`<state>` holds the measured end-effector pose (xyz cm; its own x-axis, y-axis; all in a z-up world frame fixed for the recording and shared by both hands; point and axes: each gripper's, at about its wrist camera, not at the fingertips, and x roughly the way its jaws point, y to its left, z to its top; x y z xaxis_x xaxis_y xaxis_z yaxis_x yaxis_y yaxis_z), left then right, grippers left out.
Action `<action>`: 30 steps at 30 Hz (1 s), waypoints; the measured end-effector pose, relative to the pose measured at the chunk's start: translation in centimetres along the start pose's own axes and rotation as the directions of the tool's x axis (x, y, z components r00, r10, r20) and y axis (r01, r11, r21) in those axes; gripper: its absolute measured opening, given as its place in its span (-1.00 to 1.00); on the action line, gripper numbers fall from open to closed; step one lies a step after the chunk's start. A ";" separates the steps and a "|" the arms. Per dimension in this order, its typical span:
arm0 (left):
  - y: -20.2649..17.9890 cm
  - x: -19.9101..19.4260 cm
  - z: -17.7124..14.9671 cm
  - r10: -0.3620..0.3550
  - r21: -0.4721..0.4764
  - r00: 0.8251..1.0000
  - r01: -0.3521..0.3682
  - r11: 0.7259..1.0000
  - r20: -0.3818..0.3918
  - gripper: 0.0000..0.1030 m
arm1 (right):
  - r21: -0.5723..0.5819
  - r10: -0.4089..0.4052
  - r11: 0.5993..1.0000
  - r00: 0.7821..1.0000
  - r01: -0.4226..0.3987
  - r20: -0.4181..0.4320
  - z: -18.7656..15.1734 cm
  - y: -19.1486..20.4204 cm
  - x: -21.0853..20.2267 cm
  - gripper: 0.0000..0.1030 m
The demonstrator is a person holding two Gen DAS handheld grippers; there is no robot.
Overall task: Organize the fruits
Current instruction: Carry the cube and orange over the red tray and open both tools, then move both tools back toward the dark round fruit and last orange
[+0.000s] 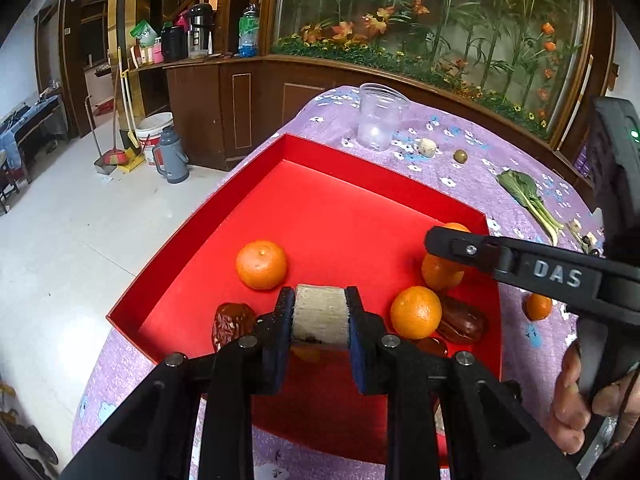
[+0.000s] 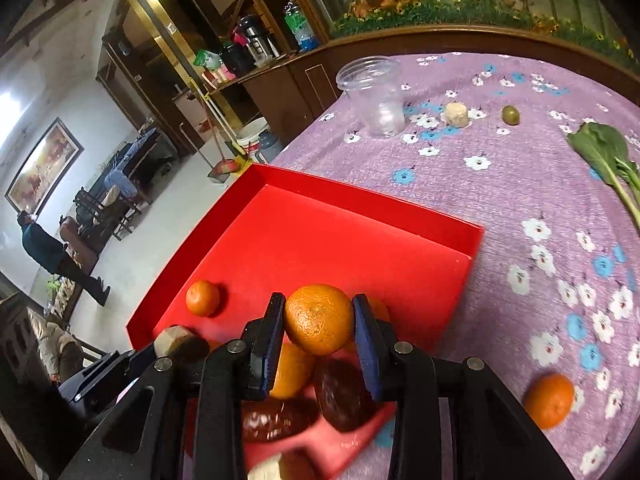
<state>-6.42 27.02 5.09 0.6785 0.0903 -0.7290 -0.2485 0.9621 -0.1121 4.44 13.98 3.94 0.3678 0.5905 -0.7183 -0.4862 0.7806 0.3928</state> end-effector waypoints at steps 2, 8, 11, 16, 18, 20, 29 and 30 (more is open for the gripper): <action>-0.1 0.0 0.0 0.000 0.004 1.000 0.000 1.000 0.002 -0.54 | -0.006 -0.004 1.000 1.000 0.004 0.006 0.4 0.1 0.5 -0.28; -0.6 0.2 0.2 0.004 0.021 1.000 -0.004 1.000 0.006 -0.54 | -0.033 -0.018 0.999 1.000 0.018 0.004 1.0 0.8 1.3 -0.28; -0.6 0.1 0.2 0.005 0.019 1.000 -0.005 1.000 0.006 -0.54 | -0.046 -0.024 0.999 1.000 0.024 0.005 1.1 1.1 1.4 -0.25; -0.7 0.1 0.1 0.001 0.011 1.000 -0.001 1.000 0.007 -0.18 | -0.047 -0.022 0.999 1.000 0.022 0.005 1.1 1.2 1.4 -0.24; -0.9 -0.1 -0.1 0.001 0.010 1.000 -0.001 1.000 0.013 -0.03 | -0.045 -0.015 0.999 1.000 0.016 0.011 1.1 1.3 1.1 -0.18; -1.1 -0.4 -0.1 0.001 0.013 1.000 -0.001 1.000 0.016 0.07 | -0.046 -0.017 0.999 1.000 0.018 0.022 1.1 1.4 0.7 -0.04; -2.1 -2.5 -0.5 0.017 0.035 0.999 -0.018 0.999 0.033 0.23 | -0.040 -0.026 0.999 0.997 0.029 0.072 0.5 1.2 -2.4 0.00; -2.3 -2.9 -0.6 0.018 0.040 0.999 -0.019 0.999 0.037 0.24 | -0.036 -0.030 0.999 0.997 0.032 0.075 0.4 1.1 -2.7 0.00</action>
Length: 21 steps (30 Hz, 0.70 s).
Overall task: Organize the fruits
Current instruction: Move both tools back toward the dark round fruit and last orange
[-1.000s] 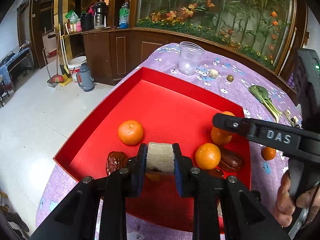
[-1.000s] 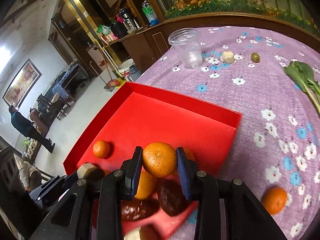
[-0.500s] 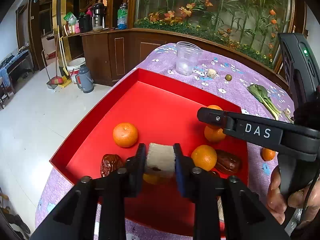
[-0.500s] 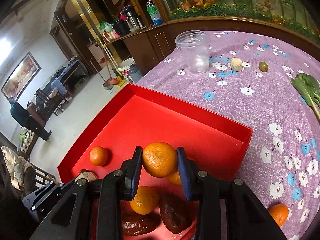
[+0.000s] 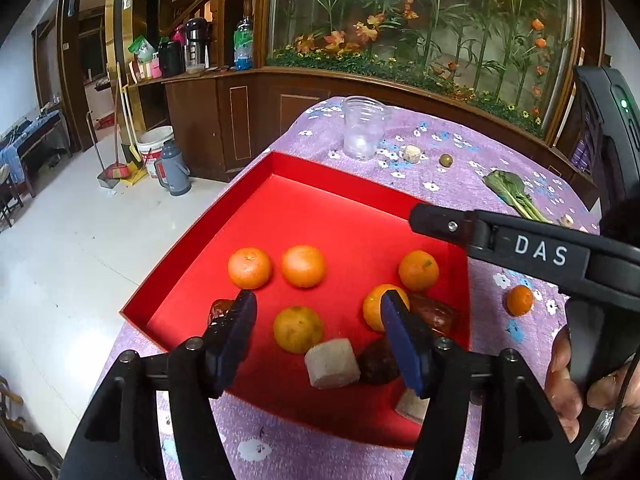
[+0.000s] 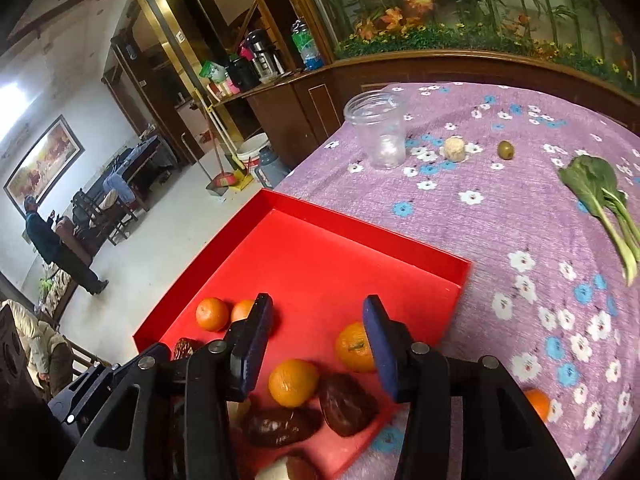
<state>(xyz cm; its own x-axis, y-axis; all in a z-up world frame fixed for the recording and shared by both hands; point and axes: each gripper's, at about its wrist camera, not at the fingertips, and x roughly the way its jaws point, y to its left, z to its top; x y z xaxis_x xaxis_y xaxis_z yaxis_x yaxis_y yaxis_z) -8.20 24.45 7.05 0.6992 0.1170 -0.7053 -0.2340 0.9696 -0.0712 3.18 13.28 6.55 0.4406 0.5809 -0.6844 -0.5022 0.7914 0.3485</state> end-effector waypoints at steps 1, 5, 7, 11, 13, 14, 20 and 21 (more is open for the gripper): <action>-0.1 -0.3 0.0 0.000 0.003 1.000 0.000 1.000 0.003 0.24 | 0.003 -0.002 1.000 1.000 0.002 0.002 -0.1 -0.1 -0.3 0.01; -1.0 -1.7 -0.1 0.003 0.021 1.000 -0.004 1.000 0.021 0.25 | 0.021 -0.009 1.000 1.000 0.009 0.017 -1.0 -0.8 -2.0 0.01; -1.4 -2.4 -0.2 0.002 0.028 1.000 -0.002 1.000 0.029 0.26 | 0.028 -0.012 1.000 1.000 0.011 0.028 -1.5 -1.1 -3.0 0.01; -2.2 -4.0 -0.5 -0.007 0.043 0.999 0.005 0.999 0.047 0.33 | 0.038 -0.022 0.999 0.998 0.020 0.053 -2.4 -1.9 -5.3 0.02; -2.2 -4.8 -0.5 -0.015 0.038 0.998 0.013 0.999 0.057 0.33 | 0.040 -0.032 0.999 0.997 0.029 0.066 -2.9 -2.4 -6.6 0.07; -2.0 -5.2 -0.5 -0.018 0.031 0.998 0.016 0.999 0.064 0.33 | 0.041 -0.042 0.998 0.996 0.039 0.073 -3.3 -2.7 -7.3 0.10; -1.2 -6.7 -0.7 -0.053 -0.034 0.996 0.056 0.998 0.078 0.41 | 0.069 -0.119 0.991 0.987 0.112 0.108 -5.5 -6.2 -11.2 0.14; -1.4 -6.7 -0.7 -0.057 -0.032 0.996 0.060 0.998 0.075 0.42 | 0.085 -0.136 0.988 0.985 0.127 0.106 -6.0 -7.2 -11.8 0.14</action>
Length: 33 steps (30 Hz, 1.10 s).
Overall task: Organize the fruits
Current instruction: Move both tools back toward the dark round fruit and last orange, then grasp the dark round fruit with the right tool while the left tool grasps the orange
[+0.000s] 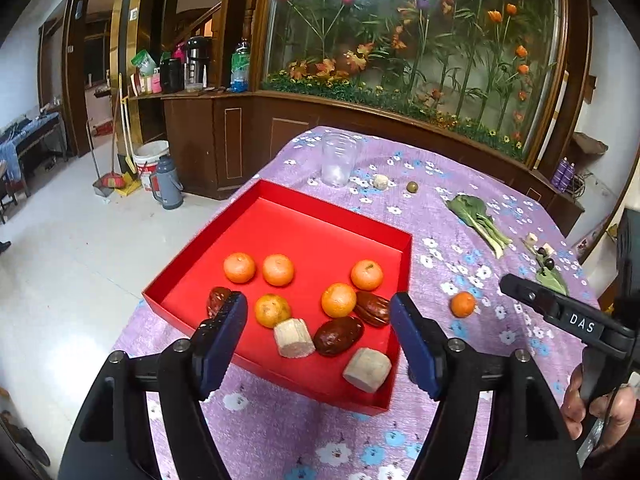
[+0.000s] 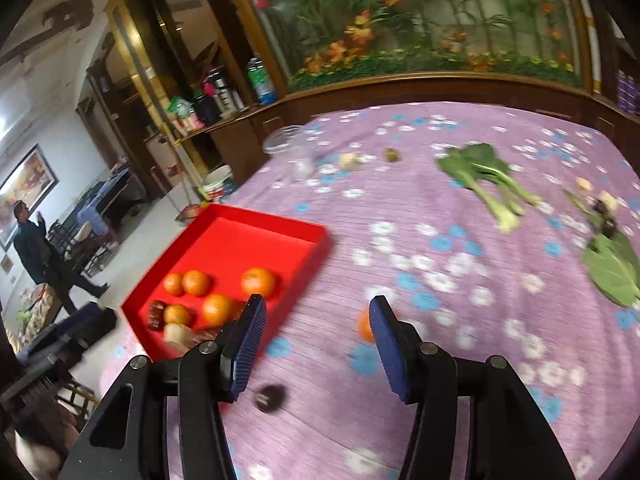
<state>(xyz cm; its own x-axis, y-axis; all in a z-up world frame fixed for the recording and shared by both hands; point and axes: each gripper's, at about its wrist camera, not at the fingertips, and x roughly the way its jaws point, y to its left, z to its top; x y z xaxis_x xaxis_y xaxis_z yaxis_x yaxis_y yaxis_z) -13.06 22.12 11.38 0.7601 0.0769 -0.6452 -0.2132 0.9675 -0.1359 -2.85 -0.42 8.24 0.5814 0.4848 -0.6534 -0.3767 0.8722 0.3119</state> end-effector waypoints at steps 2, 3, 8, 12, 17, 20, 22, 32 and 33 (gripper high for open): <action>-0.8 0.2 -0.3 -0.013 0.018 1.000 0.014 1.000 -0.011 0.42 | 0.021 -0.016 1.000 1.000 0.016 -0.004 -0.4 -1.4 -0.4 0.14; -1.3 0.3 -0.5 -0.021 0.030 1.000 0.022 0.999 -0.017 0.42 | 0.035 -0.024 0.999 1.000 0.024 -0.007 -0.7 -2.2 -0.5 0.14; -2.6 1.0 -1.1 -0.047 0.045 0.998 0.049 0.998 -0.041 0.42 | 0.040 0.004 0.999 0.999 -0.002 -0.039 -2.2 -3.2 -0.4 0.14; -2.3 1.4 -0.9 -0.051 0.014 0.998 0.052 0.999 -0.048 0.42 | -0.103 0.068 0.991 0.990 -0.081 -0.121 -4.3 0.5 1.4 0.14; -2.3 1.7 -0.9 -0.045 0.021 0.997 0.046 0.999 -0.056 0.42 | -0.249 0.054 0.963 0.981 -0.101 -0.188 -6.7 4.4 4.2 0.10; -2.5 2.0 -0.7 -0.060 0.018 0.996 0.061 0.998 -0.066 0.41 | -0.283 0.021 0.956 0.980 -0.077 -0.197 -7.2 5.3 5.7 -0.06; -2.7 2.4 -0.7 -0.075 0.016 0.994 0.077 0.997 -0.077 0.41 | -0.273 0.025 0.959 0.978 -0.082 -0.205 -7.2 5.2 6.3 -0.30; -5.9 5.4 -0.8 -0.121 0.091 0.982 0.135 0.987 -0.148 0.41 | -0.172 0.062 0.981 0.983 -0.092 -0.173 -6.2 2.0 4.3 -0.47; -6.4 5.9 -0.8 -0.124 0.103 0.979 0.141 0.985 -0.160 0.41 | -0.159 0.051 0.984 0.985 -0.077 -0.163 -6.1 1.1 3.8 -0.47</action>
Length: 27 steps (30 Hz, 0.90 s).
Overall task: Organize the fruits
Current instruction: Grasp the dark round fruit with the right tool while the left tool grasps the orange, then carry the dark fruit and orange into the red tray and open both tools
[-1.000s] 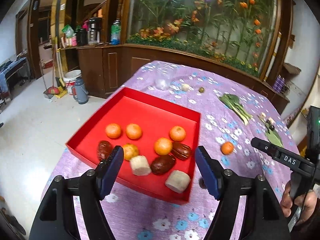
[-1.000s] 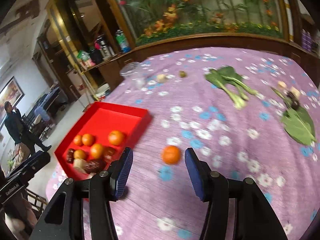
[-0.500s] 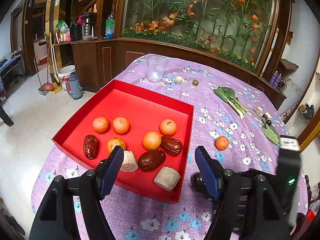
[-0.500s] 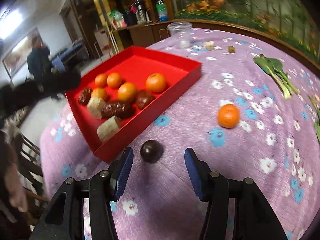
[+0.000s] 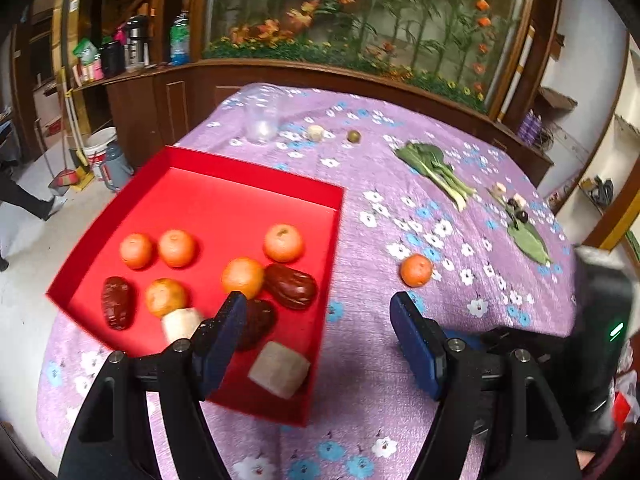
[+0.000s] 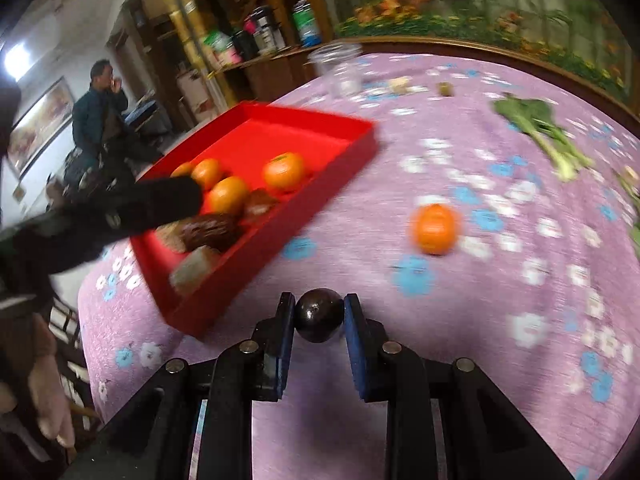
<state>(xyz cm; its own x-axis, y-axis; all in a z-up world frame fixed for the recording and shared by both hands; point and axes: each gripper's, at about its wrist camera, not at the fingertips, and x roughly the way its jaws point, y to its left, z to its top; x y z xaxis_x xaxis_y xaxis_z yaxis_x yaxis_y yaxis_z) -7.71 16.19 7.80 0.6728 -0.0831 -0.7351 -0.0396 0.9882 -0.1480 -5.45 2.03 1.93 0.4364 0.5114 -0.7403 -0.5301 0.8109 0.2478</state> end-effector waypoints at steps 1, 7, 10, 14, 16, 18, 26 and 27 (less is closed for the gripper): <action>-0.4 0.6 0.0 -0.006 0.011 1.000 0.006 1.000 -0.012 0.41 | 0.016 -0.016 1.000 1.000 0.016 0.009 -0.1 -0.8 -0.5 -0.47; -4.3 4.4 0.7 -0.046 0.097 0.997 0.053 0.994 -0.066 0.41 | 0.168 -0.101 0.981 0.994 0.093 0.046 -0.7 -7.6 -3.4 -0.48; -6.4 5.9 1.3 -0.044 0.160 0.997 0.055 0.986 -0.070 0.41 | 0.217 -0.098 0.972 0.994 0.084 0.053 -0.8 -9.4 -3.9 -0.48; -8.1 8.6 2.1 -0.041 0.203 0.995 0.059 0.977 -0.093 0.41 | 0.239 -0.086 0.968 0.994 0.069 0.064 -0.9 -10.3 -4.0 -0.48; -8.5 9.9 2.3 -0.025 0.215 0.994 0.048 0.975 -0.106 0.40 | 0.248 -0.077 0.967 0.995 0.058 0.067 -1.0 -10.5 -4.0 -0.48; -8.8 11.0 2.2 -0.014 0.225 0.992 0.041 0.973 -0.122 0.30 | 0.254 -0.070 0.966 0.995 0.051 0.066 -1.2 -10.7 -3.9 -0.48; -8.9 11.1 1.6 -0.061 0.196 0.988 0.089 0.977 -0.142 -0.43 | 0.260 -0.068 0.964 0.996 0.049 0.063 -1.0 -10.8 -3.6 -0.48; -8.6 10.7 1.6 -0.069 0.182 0.988 0.094 0.979 -0.136 -0.43 | 0.260 -0.070 0.964 0.995 0.051 0.065 -0.9 -10.7 -3.7 -0.48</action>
<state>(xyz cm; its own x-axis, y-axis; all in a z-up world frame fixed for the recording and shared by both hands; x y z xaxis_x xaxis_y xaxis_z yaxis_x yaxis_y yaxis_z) 0.96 7.05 2.27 0.5672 -0.1682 -0.8062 0.1592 0.9829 -0.0931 -2.06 -8.82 1.42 0.5186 0.4710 -0.7136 -0.3000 0.8818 0.3640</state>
